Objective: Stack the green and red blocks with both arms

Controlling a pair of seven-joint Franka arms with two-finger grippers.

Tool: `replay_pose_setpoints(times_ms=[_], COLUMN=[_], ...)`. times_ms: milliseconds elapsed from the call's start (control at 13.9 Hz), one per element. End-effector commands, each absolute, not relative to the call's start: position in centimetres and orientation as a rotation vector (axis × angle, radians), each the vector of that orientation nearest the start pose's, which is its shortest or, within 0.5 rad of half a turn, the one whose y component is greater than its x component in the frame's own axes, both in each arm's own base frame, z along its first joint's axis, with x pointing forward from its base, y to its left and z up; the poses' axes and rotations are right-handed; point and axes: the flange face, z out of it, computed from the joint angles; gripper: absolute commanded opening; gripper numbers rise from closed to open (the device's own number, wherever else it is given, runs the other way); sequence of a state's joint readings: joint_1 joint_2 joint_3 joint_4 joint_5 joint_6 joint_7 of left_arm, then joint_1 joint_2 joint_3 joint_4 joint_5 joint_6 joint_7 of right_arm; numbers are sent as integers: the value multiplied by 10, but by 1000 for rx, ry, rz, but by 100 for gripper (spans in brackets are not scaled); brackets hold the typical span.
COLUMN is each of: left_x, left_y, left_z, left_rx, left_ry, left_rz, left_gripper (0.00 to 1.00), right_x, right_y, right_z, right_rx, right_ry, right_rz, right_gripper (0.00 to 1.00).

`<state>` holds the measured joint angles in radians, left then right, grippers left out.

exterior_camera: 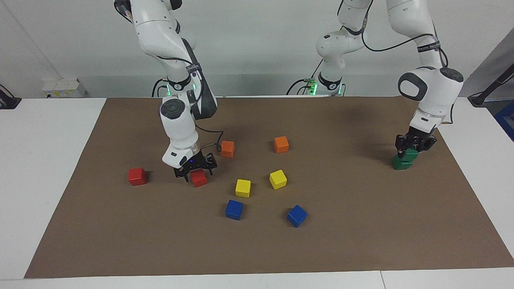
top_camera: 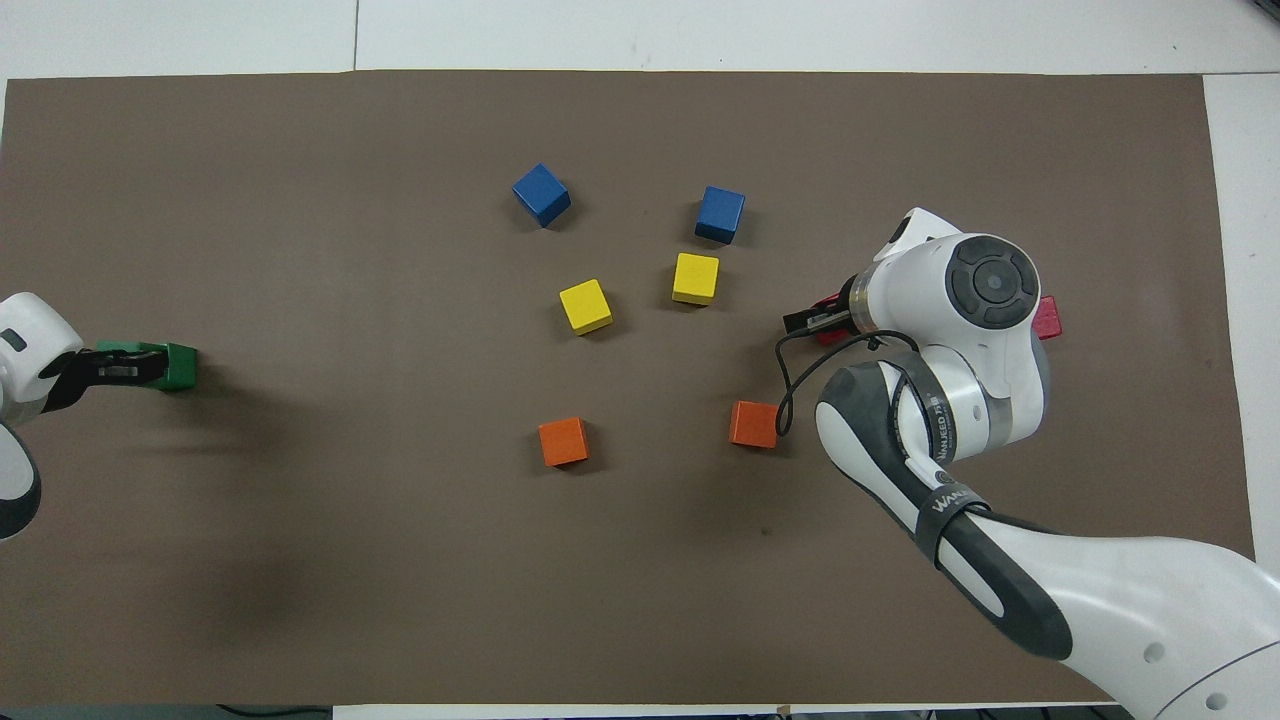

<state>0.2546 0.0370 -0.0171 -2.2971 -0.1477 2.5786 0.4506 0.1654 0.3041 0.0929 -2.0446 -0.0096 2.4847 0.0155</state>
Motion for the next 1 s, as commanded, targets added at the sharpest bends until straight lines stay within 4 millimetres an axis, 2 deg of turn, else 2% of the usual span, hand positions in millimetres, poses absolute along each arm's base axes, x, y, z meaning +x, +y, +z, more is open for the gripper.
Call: replay_pose_setpoints(times_ms=[0, 72, 215, 358, 430, 502, 645, 789, 932], left_x=[522, 522, 522, 522, 522, 521, 522, 523, 524], left_y=[127, 128, 129, 130, 130, 132, 136, 138, 137], left_z=[345, 344, 344, 344, 344, 344, 345, 347, 345], left_rx=[-3124, -3122, -3122, -3123, -3123, -3123, -3119, -3116, -3117], left_ry=[95, 89, 89, 85, 85, 80, 73, 66, 65], left_rz=[-440, -442, -439, -437, -437, -437, -444, -453, -450], left_gripper=[0, 0, 0, 0, 0, 0, 0, 0, 0], right_x=[587, 586, 586, 584, 583, 584, 590, 606, 620], right_y=[150, 150, 149, 148, 148, 147, 137, 113, 80], right_z=[302, 302, 302, 301, 301, 302, 308, 334, 366], right_rx=[-3075, -3077, -3079, -3084, -3085, -3085, -3090, -3107, -3111], right_ry=[-411, -411, -409, -401, -403, -399, -377, -336, -368], right_rz=[-217, -208, -199, -161, -159, -158, -152, -87, -12], right_gripper=[93, 87, 63, 24, 7, 0, 0, 0, 0])
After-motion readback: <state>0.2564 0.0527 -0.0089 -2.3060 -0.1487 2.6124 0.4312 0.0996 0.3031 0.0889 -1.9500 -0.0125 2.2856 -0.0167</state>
